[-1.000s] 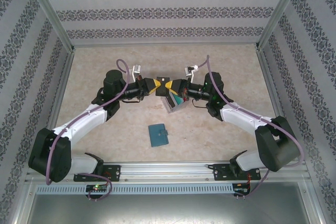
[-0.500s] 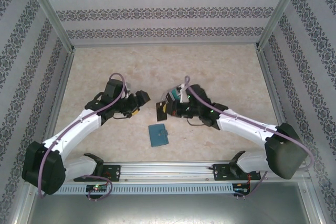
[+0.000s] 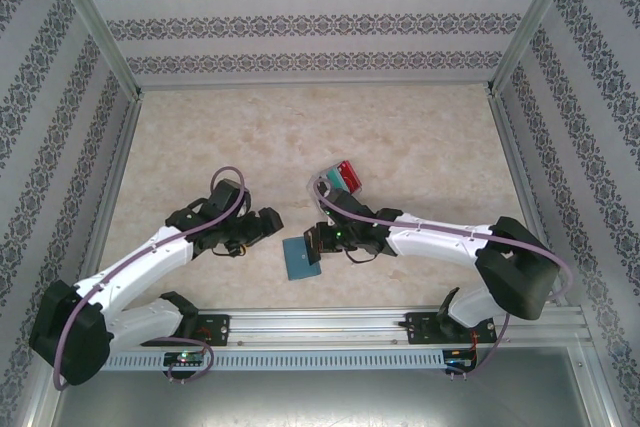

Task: Put the credit cards into the card holder
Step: Open the card holder at the center of the table.

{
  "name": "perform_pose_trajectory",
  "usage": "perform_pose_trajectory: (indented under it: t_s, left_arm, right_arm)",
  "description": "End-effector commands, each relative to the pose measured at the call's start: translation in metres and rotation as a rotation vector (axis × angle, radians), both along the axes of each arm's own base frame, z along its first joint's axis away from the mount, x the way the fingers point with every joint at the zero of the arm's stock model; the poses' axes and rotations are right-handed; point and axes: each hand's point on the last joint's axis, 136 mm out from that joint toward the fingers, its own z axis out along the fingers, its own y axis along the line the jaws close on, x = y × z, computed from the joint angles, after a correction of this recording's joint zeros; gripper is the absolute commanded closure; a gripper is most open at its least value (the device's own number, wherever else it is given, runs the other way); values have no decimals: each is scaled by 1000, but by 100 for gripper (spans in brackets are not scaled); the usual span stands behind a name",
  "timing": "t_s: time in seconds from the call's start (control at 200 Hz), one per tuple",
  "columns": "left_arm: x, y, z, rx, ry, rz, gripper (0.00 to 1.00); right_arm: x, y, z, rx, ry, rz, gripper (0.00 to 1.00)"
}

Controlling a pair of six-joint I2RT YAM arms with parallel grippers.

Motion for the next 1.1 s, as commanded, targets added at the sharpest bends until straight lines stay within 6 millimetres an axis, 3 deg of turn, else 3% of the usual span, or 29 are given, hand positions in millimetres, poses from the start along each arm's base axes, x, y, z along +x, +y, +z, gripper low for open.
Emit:
perform_pose_trajectory:
  t_s: [0.0, 0.275, 0.764, 0.909, 1.094]
  left_arm:
    - [0, 3, 2, 104, -9, -37, 11]
    - [-1, -17, -7, 308, 58, -168, 3]
    - [-10, -66, -37, 555, 180, -300, 1]
    - [-13, -61, -41, 668, 194, -312, 1]
    - [-16, -72, -54, 627, 211, -348, 1]
  right_arm:
    - [5, -19, 1, -25, -2, -52, 100]
    - [3, -53, -11, -34, 29, -99, 100]
    - [-15, -75, -39, -55, 76, -160, 100]
    - [-15, -83, -45, -78, 71, -178, 100]
    - [-16, -86, -52, -84, 81, -191, 100]
